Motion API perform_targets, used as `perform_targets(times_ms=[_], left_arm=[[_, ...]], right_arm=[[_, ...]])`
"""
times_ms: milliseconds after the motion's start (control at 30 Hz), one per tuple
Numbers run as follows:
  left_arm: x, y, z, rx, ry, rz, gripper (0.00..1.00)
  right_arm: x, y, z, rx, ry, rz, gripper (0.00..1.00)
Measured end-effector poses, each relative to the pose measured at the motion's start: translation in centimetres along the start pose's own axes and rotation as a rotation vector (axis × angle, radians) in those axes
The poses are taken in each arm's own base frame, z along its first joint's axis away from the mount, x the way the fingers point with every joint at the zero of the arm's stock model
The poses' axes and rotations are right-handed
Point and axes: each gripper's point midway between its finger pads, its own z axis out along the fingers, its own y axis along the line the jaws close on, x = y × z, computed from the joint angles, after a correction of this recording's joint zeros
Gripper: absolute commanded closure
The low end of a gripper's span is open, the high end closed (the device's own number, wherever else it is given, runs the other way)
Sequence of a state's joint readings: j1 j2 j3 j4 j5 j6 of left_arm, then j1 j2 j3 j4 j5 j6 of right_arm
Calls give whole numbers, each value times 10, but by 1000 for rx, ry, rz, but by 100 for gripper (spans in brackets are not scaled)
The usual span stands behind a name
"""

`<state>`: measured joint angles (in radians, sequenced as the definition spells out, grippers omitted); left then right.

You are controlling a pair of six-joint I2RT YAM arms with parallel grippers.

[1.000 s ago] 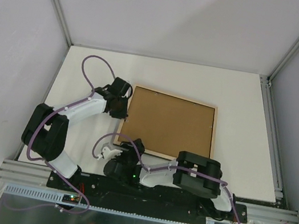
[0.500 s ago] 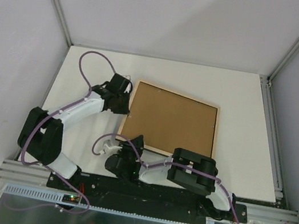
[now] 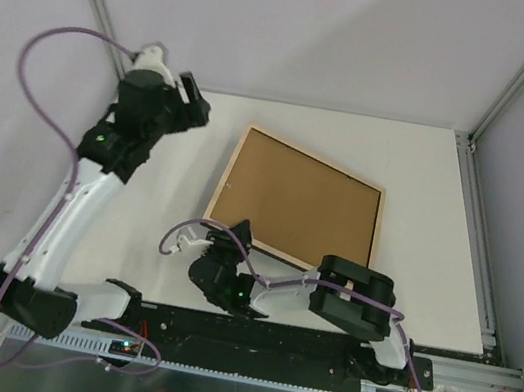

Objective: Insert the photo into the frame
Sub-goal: Pick up the photo frame from the center of the board, then turn over the photo frame.

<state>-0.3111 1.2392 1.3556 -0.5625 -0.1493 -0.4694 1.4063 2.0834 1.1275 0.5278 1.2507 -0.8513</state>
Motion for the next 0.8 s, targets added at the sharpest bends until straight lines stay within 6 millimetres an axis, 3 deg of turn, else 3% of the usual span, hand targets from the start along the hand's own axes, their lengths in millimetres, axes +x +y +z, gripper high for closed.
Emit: perform_targets(times_ms=[133,200,300,433,700,800], left_arm=[[-76,-8,-54,15,-239,-47,22],[-95,-8,-76,23,-314,-64,22],[-103,-5,-92,18,-361,-78,22],[-89,5,-86,-13,-341,-76,22],[-27,28,-47,-86,-188,-62,23],[-15,33,-40,-97,-164,-61,23]], right_arm=[[-17,-45,-4,54,-30,75,100],[-25,-72,-7,84,-50,123,100],[-33,-113,-11,121,-72,202,100],[-42,-166,-14,142,-103,328,100],[-66,-295,-22,99,-224,705,100],[-70,-330,-29,58,-276,837,100]])
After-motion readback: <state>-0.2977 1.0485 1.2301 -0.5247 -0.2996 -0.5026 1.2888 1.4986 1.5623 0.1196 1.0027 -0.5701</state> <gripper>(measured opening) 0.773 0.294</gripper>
